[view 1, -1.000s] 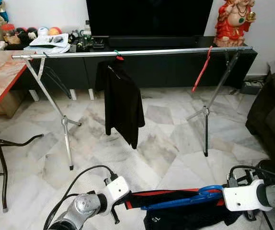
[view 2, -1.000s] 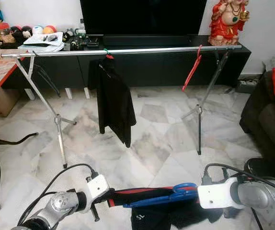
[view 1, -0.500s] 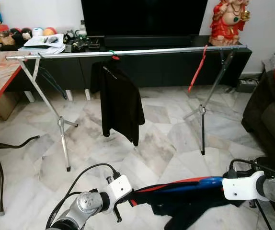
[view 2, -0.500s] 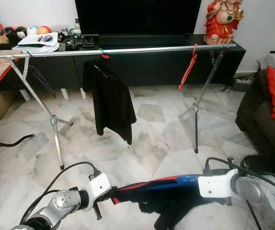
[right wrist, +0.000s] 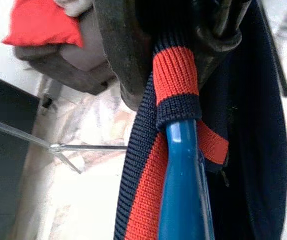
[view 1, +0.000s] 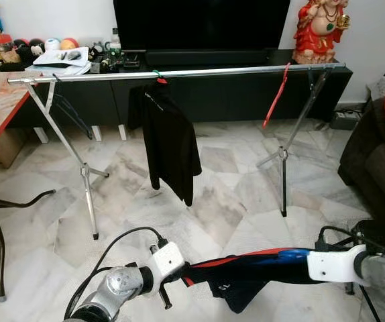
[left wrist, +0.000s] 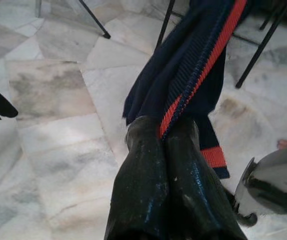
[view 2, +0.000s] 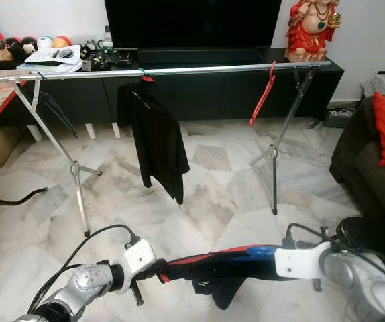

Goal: Hang hanger

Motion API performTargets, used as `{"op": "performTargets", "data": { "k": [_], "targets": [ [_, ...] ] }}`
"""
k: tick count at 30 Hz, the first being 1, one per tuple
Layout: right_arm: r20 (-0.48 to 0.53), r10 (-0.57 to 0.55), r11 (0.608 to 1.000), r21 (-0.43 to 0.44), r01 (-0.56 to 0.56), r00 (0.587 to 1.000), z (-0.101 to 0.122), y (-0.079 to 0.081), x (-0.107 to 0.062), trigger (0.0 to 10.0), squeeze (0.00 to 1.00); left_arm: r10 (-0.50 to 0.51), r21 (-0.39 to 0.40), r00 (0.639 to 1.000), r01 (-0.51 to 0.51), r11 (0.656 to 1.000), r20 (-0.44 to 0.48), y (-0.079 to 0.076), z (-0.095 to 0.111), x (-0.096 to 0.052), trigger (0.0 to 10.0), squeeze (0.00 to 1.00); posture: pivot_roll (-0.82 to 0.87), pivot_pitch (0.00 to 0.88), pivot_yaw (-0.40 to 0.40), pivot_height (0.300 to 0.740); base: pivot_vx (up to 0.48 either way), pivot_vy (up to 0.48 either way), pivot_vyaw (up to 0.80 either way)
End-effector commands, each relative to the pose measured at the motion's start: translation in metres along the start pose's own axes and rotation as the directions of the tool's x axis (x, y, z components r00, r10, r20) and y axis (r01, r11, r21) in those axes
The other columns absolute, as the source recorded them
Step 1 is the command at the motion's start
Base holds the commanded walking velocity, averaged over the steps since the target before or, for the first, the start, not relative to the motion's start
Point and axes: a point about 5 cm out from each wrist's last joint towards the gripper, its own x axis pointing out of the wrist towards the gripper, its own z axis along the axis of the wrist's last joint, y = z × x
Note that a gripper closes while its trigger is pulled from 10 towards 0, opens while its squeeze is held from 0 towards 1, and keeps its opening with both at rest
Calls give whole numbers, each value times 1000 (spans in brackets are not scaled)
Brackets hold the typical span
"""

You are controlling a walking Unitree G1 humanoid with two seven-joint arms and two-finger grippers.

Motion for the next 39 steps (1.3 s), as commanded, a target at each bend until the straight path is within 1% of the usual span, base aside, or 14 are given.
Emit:
{"op": "performTargets", "data": {
  "k": [1, 3, 8, 13, 20, 21, 24, 25, 27, 29, 35, 37, 38, 39],
  "targets": [
    [-28, 12, 996, 85, -9, 1000, -5, 8, 6, 0, 0, 34, -51, 999, -34, 998, -9, 14, -4, -12, 0, 0, -55, 94, -7, 740, 0, 0, 0],
    [33, 40, 983, 175, -45, 999, 9, 21, 16, 0, 0, 21, -70, 999, -19, 997, 30, 17, 4, -11, 0, 0, -55, 94, -7, 740, 0, 0, 0],
    [92, 79, 960, 261, -100, 993, 33, 43, 33, 0, 0, -55, -85, 993, 65, 994, 105, 15, 18, -7, 0, 0, -44, 93, -8, 740, 0, 0, 0],
    [66, 80, 959, 267, -95, 995, 39, 53, 40, 0, 0, -100, -75, 986, 111, 991, 135, 15, 26, -5, 0, 0, -34, 93, -10, 740, 0, 0, 0],
    [60, 22, 907, 418, -45, 998, 50, 59, 52, 0, 0, -185, -91, 963, 206, 974, 194, 10, 37, -6, 0, 0, -28, 94, -9, 740, 0, 0, 0],
    [99, -3, 858, 512, -48, 995, 58, 58, 54, 0, 0, -219, -99, 953, 243, 965, 211, 8, 41, -6, 1098, 0, -28, 94, -9, 740, 0, 0, 0],
    [163, -43, 767, 638, -72, 986, 71, 52, 55, 0, 0, -282, -106, 928, 315, 943, 243, 3, 47, -7, 1882, 0, -22, 94, -7, 740, 0, 0, 0],
    [218, -61, 724, 682, -108, 974, 81, 47, 55, 0, 0, -316, -109, 912, 353, 929, 261, -1, 51, -8, 4510, 0, -22, 94, -7, 740, 0, 0, 0],
    [292, -75, 697, 699, -159, 953, 91, 43, 53, 0, 0, -351, -106, 894, 392, 914, 280, -5, 56, -8, 9373, 0, -22, 94, -8, 740, 0, 0, 0],
    [313, -89, 682, 711, -172, 946, 93, 39, 53, 0, 0, -377, -103, 874, 424, 900, 305, -9, 62, -8, 10000, 0, -22, 94, -8, 740, 0, 0, 0],
    [315, -94, 684, 710, -168, 944, 92, 38, 55, 0, 0, -422, -89, 850, 469, 879, 314, -18, 71, -9, 10000, 0, -20, 92, -10, 740, 0, 0, 0],
    [305, -100, 684, 712, -157, 947, 90, 37, 55, 0, 0, -462, -89, 830, 510, 856, 312, -25, 72, -12, 10000, 90, -20, 92, -10, 740, 0, 0, 0],
    [299, -102, 684, 714, -151, 949, 90, 37, 55, 0, 0, -475, -88, 824, 522, 848, 311, -27, 72, -13, 10000, 757, -20, 92, -10, 740, 0, 0, 0],
    [296, -104, 683, 715, -148, 950, 90, 37, 56, 0, 0, -482, -86, 819, 529, 844, 310, -28, 72, -13, 10000, 1000, -20, 92, -10, 740, 0, 0, 0]
  ]
}}
